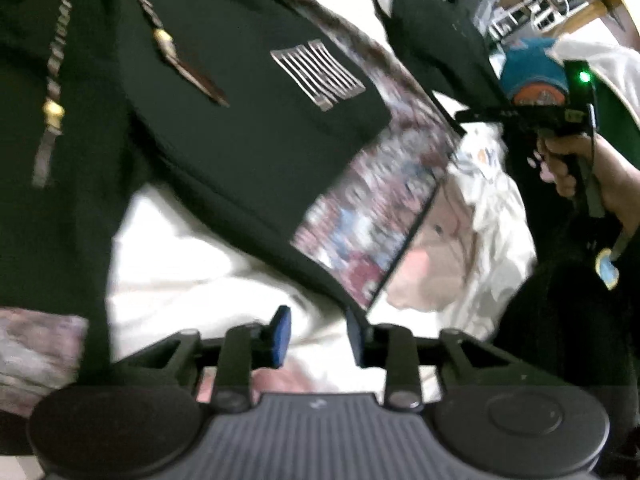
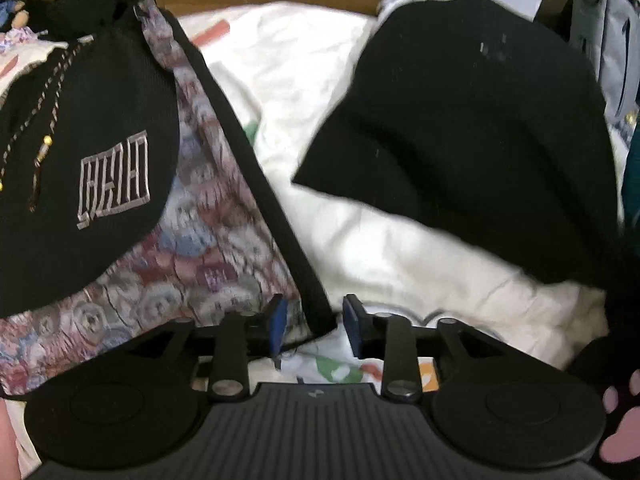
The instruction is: Fold clothes
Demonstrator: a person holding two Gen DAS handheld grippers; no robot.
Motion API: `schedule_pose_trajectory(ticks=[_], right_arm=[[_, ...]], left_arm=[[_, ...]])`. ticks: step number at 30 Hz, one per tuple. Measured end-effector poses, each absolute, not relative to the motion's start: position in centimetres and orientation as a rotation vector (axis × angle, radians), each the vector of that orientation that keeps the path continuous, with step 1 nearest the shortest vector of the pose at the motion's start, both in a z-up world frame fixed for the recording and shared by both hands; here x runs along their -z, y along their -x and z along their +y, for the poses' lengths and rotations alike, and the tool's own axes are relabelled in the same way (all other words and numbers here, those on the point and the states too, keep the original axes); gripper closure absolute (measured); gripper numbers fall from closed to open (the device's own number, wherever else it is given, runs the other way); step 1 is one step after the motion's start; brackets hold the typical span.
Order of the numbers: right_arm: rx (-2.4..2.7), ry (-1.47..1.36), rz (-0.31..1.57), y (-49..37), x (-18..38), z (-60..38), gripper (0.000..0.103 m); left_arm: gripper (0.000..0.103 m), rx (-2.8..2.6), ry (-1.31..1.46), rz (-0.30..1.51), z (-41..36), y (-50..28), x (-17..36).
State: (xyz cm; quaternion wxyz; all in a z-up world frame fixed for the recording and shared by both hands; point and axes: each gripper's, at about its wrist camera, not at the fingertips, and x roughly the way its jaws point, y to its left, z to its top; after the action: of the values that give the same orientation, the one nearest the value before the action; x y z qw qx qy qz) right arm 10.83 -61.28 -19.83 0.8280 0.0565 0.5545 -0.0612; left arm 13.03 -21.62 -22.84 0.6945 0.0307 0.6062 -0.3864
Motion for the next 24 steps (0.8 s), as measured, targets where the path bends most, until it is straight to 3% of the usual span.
schedule_pose_trajectory(ticks=[3,11,24], right_arm=[[0.14,-0.119,1.133,-12.0,18.3,-61.1,0.06],[0.05,-0.083,1.099,-19.6,18.0,-58.0,0.06],[-0.056,-0.07,1.085,-30.7,20.1,-53.6,0.061]], left_arm=[[0.058,0.783,-0.054,1.284,-19.2,-15.2,21.6],[0.054,0.492,-0.085,1.189,-10.3,-20.6,20.7],[0.054,0.091,-0.084,1.169,1.6,-24.6,20.2]])
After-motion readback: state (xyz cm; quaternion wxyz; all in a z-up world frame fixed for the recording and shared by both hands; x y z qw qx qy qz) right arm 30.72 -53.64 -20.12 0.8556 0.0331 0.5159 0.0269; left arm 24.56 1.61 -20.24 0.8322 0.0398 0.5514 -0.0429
